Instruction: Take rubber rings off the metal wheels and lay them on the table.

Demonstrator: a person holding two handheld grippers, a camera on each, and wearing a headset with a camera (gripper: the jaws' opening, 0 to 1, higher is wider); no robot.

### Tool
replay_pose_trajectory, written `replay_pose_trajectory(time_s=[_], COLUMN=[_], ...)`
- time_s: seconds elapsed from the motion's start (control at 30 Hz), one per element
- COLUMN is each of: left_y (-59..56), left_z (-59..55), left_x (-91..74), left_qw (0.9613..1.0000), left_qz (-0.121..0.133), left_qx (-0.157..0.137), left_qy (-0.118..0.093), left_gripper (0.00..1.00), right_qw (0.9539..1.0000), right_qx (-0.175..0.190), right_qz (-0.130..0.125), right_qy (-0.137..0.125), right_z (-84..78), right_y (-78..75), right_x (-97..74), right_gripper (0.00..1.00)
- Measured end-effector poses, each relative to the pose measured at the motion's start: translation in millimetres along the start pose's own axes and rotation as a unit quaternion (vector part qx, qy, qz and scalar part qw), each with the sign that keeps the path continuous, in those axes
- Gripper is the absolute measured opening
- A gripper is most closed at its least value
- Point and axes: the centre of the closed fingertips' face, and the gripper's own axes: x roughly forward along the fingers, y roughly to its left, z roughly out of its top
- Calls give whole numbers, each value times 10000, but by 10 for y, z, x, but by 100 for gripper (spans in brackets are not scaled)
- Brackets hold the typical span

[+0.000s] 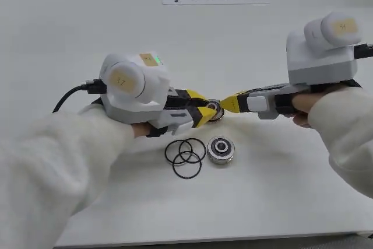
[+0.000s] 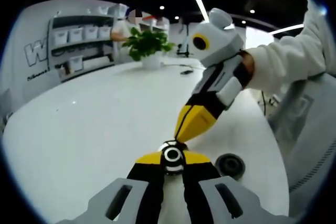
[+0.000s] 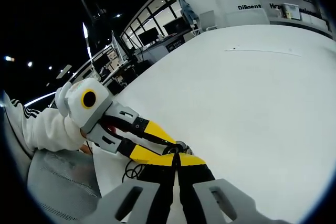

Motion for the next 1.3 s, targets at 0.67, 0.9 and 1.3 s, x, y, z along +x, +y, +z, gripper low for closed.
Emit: replay_pose_trajectory(time_s=[0.67,0.9,1.3], left_y=[-85,-73,-37], left_z=[12,-2,101], left_x=[-4,-5,-85], left_qw=[10000,9999,9999], left_qz=[27,34,24], left_qx=[-63,71,45], left_qy=[21,127,95], left_gripper=[14,14,26], right_qw=[9997,9999,9998], right_qx=[73,147,140], right_qz=[168,53,23], right_qy=[-136,-35,-103], right_z=[65,1,47], right_y=[75,5,5], right_x=[-12,-9,-31], right_gripper=[0,0,0])
